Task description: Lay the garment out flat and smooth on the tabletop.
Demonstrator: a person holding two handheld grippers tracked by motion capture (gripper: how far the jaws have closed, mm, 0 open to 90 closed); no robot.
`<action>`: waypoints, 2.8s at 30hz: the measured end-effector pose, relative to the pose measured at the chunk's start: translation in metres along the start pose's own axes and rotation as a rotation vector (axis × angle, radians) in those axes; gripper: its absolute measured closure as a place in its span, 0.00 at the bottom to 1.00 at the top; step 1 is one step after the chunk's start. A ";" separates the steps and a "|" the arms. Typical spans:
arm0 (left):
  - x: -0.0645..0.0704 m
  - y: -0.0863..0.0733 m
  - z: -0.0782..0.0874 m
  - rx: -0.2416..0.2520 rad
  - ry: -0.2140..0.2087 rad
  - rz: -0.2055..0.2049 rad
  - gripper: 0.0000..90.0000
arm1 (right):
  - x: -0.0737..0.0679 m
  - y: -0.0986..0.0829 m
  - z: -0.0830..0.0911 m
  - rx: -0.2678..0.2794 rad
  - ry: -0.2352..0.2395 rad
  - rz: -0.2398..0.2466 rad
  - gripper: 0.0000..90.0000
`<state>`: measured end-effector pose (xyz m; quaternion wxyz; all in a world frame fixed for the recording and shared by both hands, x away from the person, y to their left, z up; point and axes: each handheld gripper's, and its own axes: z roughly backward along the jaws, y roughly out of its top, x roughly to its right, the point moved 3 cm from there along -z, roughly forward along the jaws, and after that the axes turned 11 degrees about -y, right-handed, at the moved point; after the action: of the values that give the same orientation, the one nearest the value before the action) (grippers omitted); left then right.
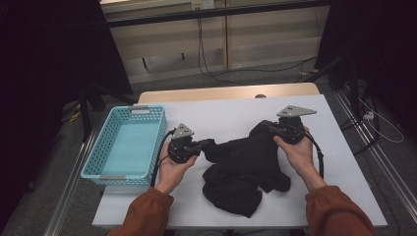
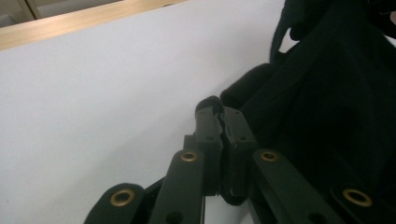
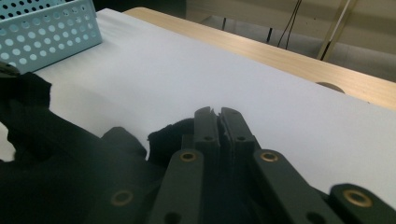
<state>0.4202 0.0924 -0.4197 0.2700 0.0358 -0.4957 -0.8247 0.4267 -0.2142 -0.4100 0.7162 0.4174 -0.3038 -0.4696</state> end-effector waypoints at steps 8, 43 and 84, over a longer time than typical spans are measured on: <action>0.024 -0.002 0.008 -0.008 -0.055 -0.064 0.96 | -0.002 -0.009 0.016 -0.014 0.033 0.001 0.95; 0.077 -0.062 0.014 -0.188 -0.243 -0.132 0.93 | -0.045 -0.066 0.098 -0.031 0.159 0.073 0.65; 0.062 -0.013 -0.037 -0.179 -0.220 -0.097 0.63 | -0.024 -0.063 0.059 -0.083 0.152 0.029 0.91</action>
<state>0.3737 0.0376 -0.4369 0.1759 -0.0550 -0.4446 -0.8766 0.3428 -0.2233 -0.4395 0.7606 0.4171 -0.2349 -0.4386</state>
